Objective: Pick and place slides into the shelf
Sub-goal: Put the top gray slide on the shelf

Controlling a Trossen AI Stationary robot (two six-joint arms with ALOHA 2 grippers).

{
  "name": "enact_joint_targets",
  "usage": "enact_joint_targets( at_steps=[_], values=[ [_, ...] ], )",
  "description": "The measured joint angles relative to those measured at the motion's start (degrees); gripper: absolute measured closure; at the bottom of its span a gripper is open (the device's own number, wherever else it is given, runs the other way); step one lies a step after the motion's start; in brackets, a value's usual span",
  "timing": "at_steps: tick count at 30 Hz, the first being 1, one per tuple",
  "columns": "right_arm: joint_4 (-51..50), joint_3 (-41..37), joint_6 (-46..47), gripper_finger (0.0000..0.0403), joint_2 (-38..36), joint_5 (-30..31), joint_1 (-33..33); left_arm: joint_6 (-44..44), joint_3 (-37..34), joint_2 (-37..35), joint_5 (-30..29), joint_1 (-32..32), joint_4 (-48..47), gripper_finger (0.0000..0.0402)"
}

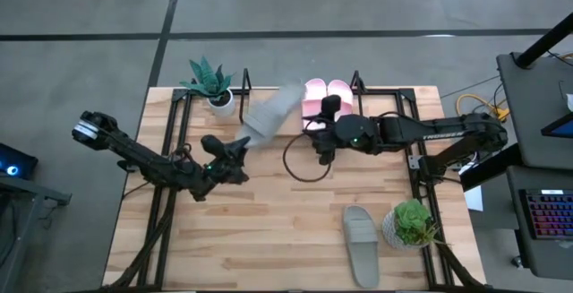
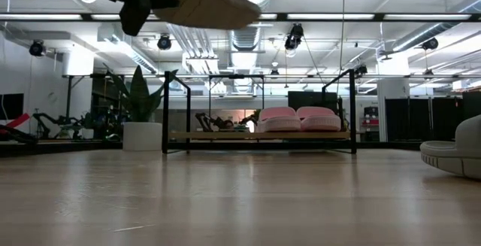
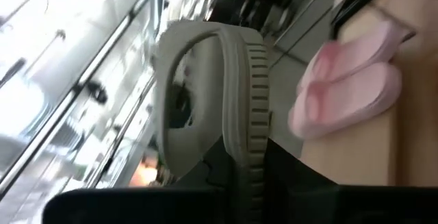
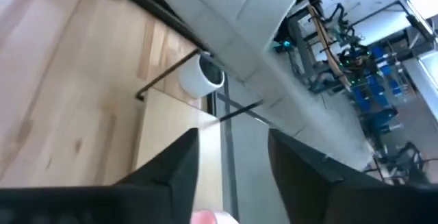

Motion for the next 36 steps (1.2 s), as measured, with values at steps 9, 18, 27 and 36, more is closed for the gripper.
enact_joint_targets(
  at_steps=[9,18,27,36],
  values=[
    [0.0,4.59,4.69,0.0202,1.18,-0.36,0.0,0.1,1.81,1.67,-2.91,1.15,0.14,0.0388],
    [-0.06,10.44,3.06,0.02,6.82,-0.5,1.37,6.03,9.53,11.22,-3.81,4.58,-1.85,0.0389],
    [-3.23,14.91,2.23,0.02,11.69,0.0,1.63,7.01,15.58,16.96,-4.07,8.46,-4.73,0.0389],
    [-3.07,15.61,-3.21,0.02,13.84,8.25,1.59,9.15,19.18,19.92,-2.91,8.87,-4.89,0.0389]
  ],
)
